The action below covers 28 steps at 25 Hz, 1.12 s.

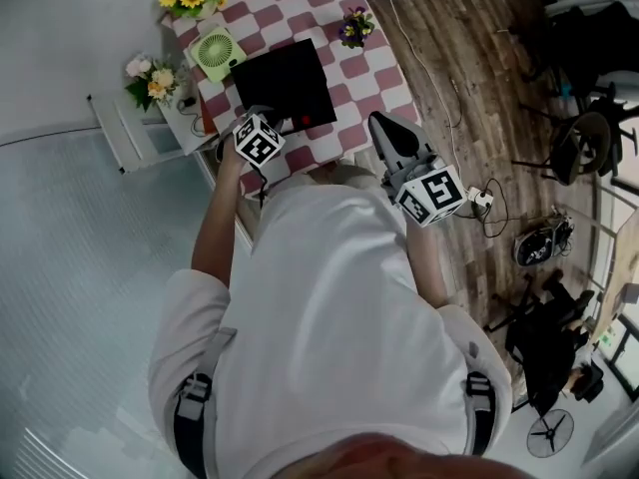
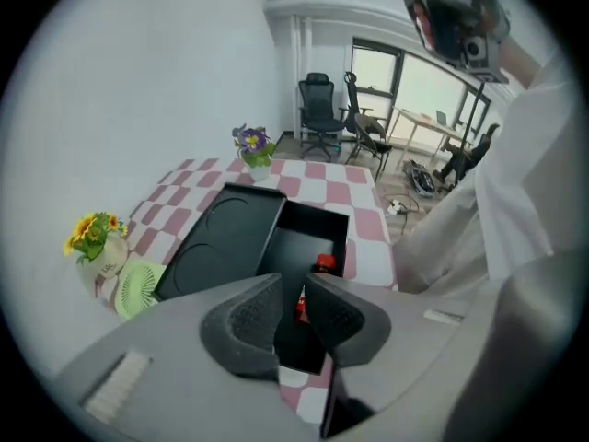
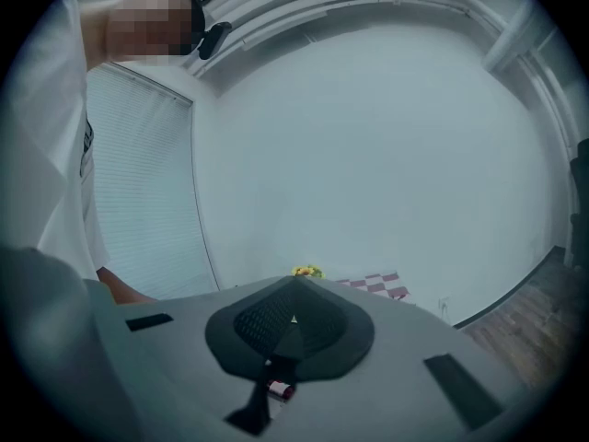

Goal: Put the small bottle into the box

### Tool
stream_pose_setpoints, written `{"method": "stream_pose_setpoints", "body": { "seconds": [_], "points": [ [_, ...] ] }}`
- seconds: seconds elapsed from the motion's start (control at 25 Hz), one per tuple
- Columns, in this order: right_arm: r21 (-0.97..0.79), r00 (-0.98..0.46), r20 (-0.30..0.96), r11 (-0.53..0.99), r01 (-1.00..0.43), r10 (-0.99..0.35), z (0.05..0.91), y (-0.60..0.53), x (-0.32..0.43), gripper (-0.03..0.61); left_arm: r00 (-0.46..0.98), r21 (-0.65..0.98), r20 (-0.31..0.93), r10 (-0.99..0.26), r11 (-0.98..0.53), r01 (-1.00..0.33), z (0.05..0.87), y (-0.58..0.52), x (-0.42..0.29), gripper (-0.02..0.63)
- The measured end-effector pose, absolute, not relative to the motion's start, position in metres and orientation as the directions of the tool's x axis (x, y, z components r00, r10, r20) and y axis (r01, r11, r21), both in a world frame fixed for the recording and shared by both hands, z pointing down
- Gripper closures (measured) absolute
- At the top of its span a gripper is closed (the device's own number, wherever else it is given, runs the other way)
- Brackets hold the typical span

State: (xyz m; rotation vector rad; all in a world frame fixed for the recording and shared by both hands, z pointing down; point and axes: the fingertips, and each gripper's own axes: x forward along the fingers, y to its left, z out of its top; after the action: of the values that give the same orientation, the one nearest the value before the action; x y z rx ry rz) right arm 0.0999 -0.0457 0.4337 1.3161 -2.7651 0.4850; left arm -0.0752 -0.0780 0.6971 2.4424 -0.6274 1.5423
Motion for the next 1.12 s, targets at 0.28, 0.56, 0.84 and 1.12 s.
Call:
{"method": "stream_pose_setpoints", "body": {
  "seconds": [0.28,0.56,0.84,1.12],
  "points": [
    [-0.268,-0.734,0.157,0.687,-0.676,-0.661,0.438,-0.057,0.066,0.577,0.491,-0.003,0.768,-0.411,-0.770,-0.638,0.631,-0.077,-0.085,0.612],
    [-0.248,-0.808,0.133,0.770,-0.588,-0.574,0.438,-0.074,0.028,0.577,0.540,0.016,0.574,-0.615,-0.652,-0.758,0.554,-0.074,-0.105,0.614],
    [-0.179,-0.851,0.074,0.833,-0.524,-0.519,0.412,-0.090,-0.006,0.577,0.517,0.067,0.365,-0.774,-0.532,-0.844,0.475,-0.066,-0.123,0.614],
    [-0.065,-0.878,0.028,0.876,-0.478,-0.477,0.379,-0.096,-0.035,0.577,0.462,0.068,0.212,-0.861,-0.459,-0.886,0.418,-0.059,-0.140,0.614]
  ]
}}
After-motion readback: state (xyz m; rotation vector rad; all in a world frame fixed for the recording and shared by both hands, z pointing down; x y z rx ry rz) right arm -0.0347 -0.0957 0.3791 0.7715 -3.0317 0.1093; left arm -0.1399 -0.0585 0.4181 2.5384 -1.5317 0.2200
